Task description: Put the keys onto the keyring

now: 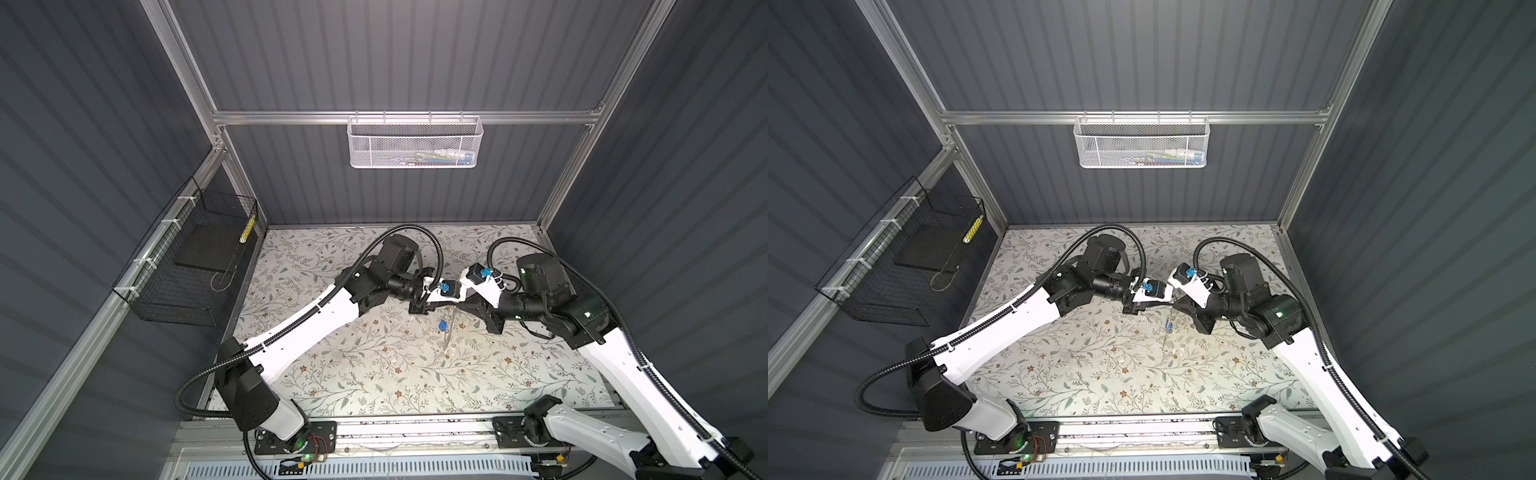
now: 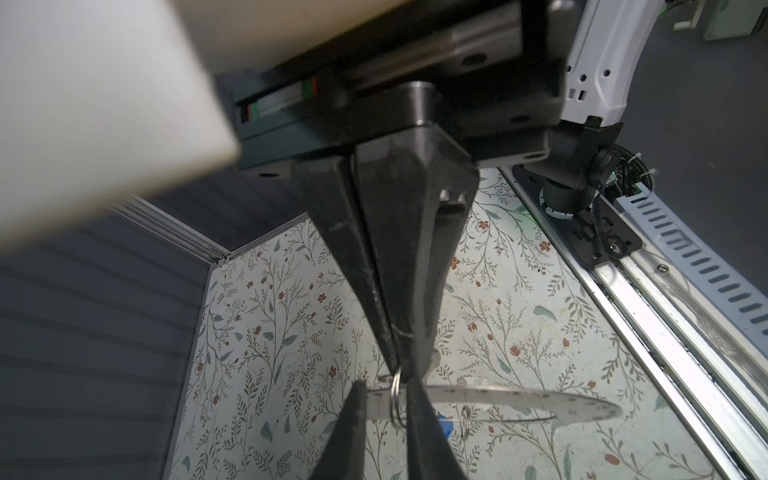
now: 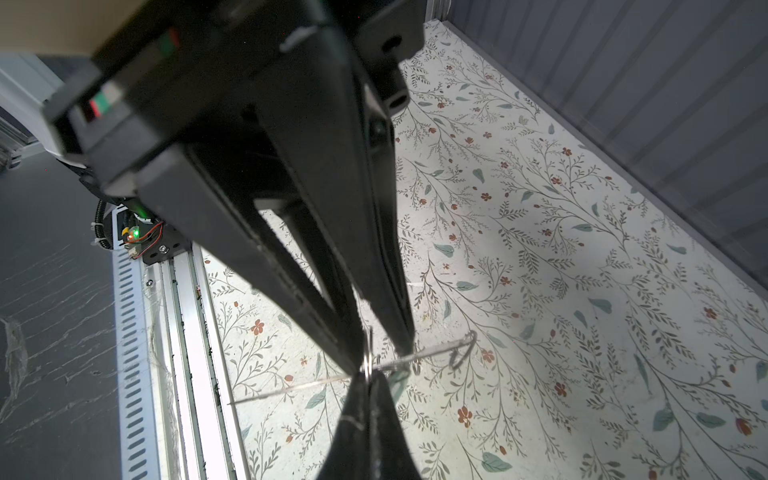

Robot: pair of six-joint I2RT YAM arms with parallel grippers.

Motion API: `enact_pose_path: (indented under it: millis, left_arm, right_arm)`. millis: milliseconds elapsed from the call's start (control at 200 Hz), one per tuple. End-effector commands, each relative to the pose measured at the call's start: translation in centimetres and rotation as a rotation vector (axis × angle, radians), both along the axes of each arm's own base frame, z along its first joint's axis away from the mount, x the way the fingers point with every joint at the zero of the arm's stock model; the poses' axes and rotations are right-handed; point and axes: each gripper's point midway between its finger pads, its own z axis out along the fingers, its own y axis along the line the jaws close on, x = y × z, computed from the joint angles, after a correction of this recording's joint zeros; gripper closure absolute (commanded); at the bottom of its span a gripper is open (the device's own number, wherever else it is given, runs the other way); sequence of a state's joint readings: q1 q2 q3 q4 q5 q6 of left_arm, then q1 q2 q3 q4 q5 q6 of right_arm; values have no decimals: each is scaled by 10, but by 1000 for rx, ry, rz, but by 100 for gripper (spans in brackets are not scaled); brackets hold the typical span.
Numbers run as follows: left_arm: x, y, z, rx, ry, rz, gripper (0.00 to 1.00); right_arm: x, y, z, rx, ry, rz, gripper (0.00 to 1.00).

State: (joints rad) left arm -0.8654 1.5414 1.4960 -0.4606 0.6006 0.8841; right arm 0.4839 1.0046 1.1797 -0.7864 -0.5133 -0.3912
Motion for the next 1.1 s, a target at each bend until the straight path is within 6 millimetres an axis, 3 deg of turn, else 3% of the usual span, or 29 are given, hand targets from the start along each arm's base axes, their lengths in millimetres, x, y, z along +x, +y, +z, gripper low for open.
enact_pose_path:
  millis: [0, 175, 350, 495, 655, 835, 945, 970, 1095]
  left_arm:
    - [-1, -3, 2, 15, -9, -9, 83]
    - [-1, -4, 0, 24, 0, -16, 87]
    - [-6, -4, -3, 42, 22, -45, 100]
    - [-11, -5, -4, 49, 64, -76, 100]
    - [-6, -5, 5, 3, 135, -43, 100]
    - [12, 5, 42, -202, 245, 18, 100]
    - [13, 8, 59, -270, 259, 15, 100]
    - [12, 8, 47, -254, 286, 20, 100]
    - [13, 8, 54, -292, 293, 37, 100]
  right_arm:
    - [-1, 3, 15, 25, -34, 23, 100]
    - [0, 4, 18, 22, -48, 40, 100]
    - [2, 4, 22, 19, -91, 46, 100]
    - [7, 3, 28, 14, -153, 45, 100]
    - [11, -9, 35, -2, -264, -10, 81]
    - [15, -30, 26, -18, -338, -140, 67]
    - [13, -36, 21, 29, -365, -193, 63]
    - [12, -36, 23, 50, -371, -197, 63]
    - [13, -33, 20, 80, -377, -198, 63]
